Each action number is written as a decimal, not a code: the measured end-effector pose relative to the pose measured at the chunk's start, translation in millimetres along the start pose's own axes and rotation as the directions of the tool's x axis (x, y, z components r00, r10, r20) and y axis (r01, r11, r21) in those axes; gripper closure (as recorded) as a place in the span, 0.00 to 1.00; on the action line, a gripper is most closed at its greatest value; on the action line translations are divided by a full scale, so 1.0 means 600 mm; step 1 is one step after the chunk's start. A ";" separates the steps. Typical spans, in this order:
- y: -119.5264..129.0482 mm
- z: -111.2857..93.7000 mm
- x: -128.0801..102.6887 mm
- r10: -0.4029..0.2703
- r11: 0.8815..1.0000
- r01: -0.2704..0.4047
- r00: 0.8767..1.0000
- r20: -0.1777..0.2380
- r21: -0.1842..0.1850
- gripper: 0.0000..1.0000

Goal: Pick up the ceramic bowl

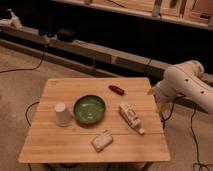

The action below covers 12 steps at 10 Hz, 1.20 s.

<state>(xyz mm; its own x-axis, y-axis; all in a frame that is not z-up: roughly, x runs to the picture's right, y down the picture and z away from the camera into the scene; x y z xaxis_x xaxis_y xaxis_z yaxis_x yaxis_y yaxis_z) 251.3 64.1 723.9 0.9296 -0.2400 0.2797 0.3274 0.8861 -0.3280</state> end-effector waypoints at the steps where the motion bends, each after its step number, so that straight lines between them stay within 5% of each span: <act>1: -0.014 0.002 -0.016 -0.091 0.995 0.088 0.994 0.058 0.048 0.35; 2: -0.025 0.004 -0.038 -0.195 0.978 0.184 0.973 0.121 0.100 0.35; 3: -0.028 0.004 -0.056 -0.291 0.953 0.268 0.940 0.178 0.145 0.35; 4: -0.028 0.001 -0.074 -0.387 0.917 0.346 0.893 0.230 0.198 0.35; 6: -0.031 -0.008 -0.100 -0.525 0.842 0.444 0.803 0.282 0.305 0.35; 8: -0.033 -0.016 -0.114 -0.604 0.785 0.489 0.740 0.296 0.380 0.35; 10: -0.030 -0.015 -0.109 -0.636 0.762 0.515 0.711 0.299 0.393 0.35; 12: -0.038 0.010 -0.068 -0.661 0.747 0.567 0.691 0.293 0.347 0.35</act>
<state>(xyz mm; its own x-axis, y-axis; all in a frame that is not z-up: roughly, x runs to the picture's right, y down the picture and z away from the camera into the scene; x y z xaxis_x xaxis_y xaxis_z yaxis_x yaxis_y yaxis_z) 204.9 56.2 725.3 0.3761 -0.6353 0.6745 0.7133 0.6631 0.2268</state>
